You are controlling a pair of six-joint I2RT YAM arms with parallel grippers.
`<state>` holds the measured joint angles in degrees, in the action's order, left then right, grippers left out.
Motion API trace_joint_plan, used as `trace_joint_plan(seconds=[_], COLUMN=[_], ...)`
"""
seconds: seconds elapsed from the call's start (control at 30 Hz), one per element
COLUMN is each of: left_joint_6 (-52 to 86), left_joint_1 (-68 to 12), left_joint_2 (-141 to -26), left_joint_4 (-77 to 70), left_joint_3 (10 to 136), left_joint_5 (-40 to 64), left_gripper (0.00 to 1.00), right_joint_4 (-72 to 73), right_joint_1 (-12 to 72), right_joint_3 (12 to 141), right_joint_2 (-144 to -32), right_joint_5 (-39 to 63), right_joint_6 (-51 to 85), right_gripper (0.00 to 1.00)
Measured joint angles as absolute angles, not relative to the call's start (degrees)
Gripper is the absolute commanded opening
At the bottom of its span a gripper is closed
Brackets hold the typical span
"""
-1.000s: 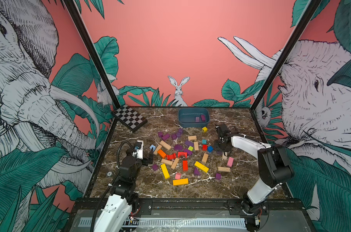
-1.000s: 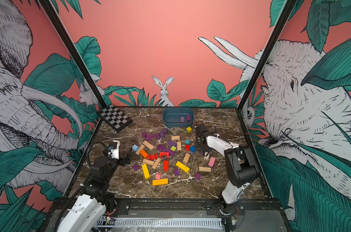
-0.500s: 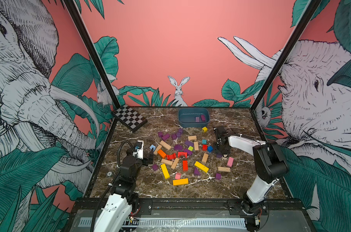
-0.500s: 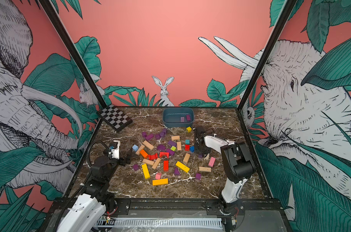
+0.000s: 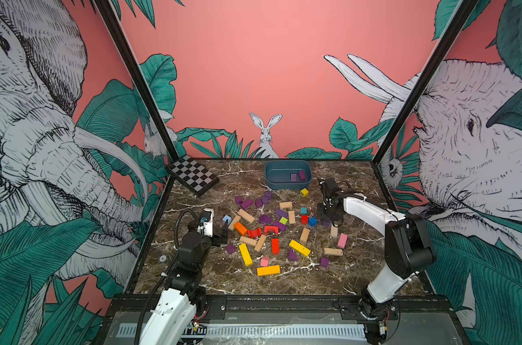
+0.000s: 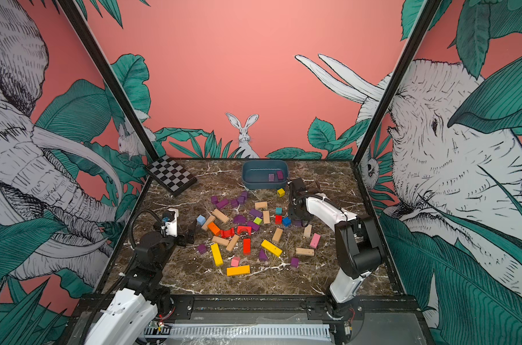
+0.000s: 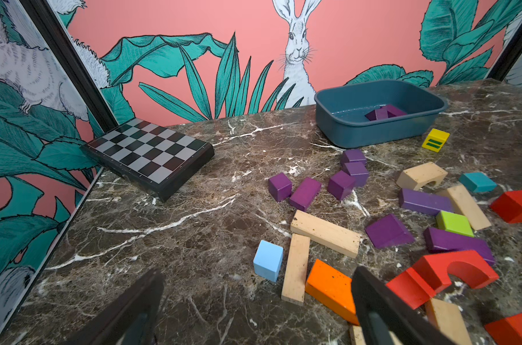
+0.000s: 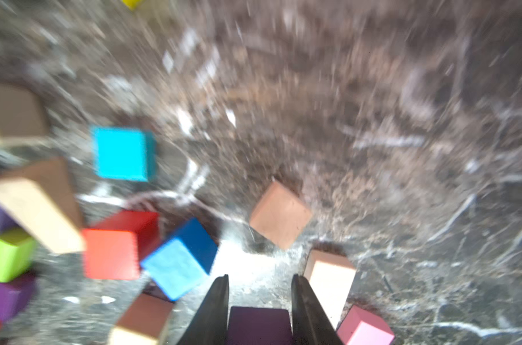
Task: Pick purple bricks into the storage bin
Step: Pick up the building block from the center of the board, then place the building block in the storage box.
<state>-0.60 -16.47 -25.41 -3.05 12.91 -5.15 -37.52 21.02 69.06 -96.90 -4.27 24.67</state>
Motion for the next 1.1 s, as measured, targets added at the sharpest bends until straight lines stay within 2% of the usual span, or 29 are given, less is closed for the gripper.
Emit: trace_joint_plan(seconds=[0.23,0.8,0.97,1.1], left_joint_6=[-0.58,-0.58,-0.58,-0.58], left_joint_1=[-16.47,-16.47,-16.47,-16.47], left_joint_2=[-25.12,-25.12,-25.23,-25.87], left_joint_4=[-3.05,-3.05,-3.05,-3.05], left_joint_3=[12.91,12.91,12.91,12.91], left_joint_5=[-5.21,-5.17,-5.17,-5.17], left_gripper=[0.99,0.99,0.99,0.99], right_joint_4=[-36.62,-31.83,-30.06,-27.35], right_joint_1=[21.02,21.02,21.1,21.76], right_joint_3=[88.66,134.8,145.36,148.9], right_joint_2=[-103.83,-142.19,-149.47,-153.23], right_joint_5=[-4.56,-3.81,-1.06,1.21], right_joint_6=[19.38,9.74,8.91,8.49], right_gripper=[0.12,0.11,0.11,0.11])
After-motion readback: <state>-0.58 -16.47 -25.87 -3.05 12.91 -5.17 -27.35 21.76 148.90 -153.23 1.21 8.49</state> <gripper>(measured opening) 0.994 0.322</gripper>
